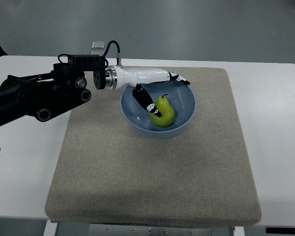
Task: Place pear in bowl with left hand
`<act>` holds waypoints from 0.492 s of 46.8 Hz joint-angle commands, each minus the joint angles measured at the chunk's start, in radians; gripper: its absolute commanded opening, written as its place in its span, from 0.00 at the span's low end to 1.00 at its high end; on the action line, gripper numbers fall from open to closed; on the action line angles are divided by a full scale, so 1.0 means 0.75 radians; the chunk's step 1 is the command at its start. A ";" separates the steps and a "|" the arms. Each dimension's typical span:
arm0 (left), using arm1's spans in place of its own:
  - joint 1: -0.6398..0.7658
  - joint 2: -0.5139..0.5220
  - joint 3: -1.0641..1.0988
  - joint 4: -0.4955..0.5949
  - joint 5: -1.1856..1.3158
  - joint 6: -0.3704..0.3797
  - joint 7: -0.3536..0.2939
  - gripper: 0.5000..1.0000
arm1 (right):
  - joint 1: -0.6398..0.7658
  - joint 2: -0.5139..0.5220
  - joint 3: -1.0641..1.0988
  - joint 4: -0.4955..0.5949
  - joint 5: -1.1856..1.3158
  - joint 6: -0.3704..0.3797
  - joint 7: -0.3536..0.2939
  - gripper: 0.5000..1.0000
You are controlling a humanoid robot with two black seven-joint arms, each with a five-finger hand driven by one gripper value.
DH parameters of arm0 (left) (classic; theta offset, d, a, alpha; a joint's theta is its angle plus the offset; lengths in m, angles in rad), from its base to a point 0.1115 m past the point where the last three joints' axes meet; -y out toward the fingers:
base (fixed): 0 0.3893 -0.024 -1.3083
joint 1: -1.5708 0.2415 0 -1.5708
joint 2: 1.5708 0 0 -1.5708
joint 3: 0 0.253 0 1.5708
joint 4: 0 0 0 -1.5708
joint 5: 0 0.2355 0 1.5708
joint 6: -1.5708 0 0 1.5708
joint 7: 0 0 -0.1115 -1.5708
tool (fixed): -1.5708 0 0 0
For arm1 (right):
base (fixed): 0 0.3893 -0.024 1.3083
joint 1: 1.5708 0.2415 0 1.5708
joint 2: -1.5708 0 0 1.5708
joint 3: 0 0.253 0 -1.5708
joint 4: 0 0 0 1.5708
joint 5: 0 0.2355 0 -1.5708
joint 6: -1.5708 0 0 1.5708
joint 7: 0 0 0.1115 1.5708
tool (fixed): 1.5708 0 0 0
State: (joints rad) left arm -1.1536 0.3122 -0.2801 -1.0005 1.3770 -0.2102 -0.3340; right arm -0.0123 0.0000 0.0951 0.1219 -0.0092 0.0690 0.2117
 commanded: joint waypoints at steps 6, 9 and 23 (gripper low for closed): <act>0.000 0.015 -0.130 0.105 -0.085 0.000 0.002 0.91 | 0.000 0.000 0.000 -0.001 0.000 0.000 0.000 0.85; 0.000 0.017 -0.156 0.164 -0.122 0.000 0.002 0.91 | 0.000 0.000 0.000 0.001 0.000 0.000 0.000 0.85; -0.006 0.019 -0.177 0.422 -0.341 0.027 0.002 0.91 | 0.000 0.000 0.000 0.001 0.000 0.000 0.000 0.85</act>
State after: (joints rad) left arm -1.1544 0.3268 -0.4125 -0.7203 1.1535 -0.2043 -0.3326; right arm -0.0122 0.0000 0.0951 0.1222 -0.0092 0.0690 0.2117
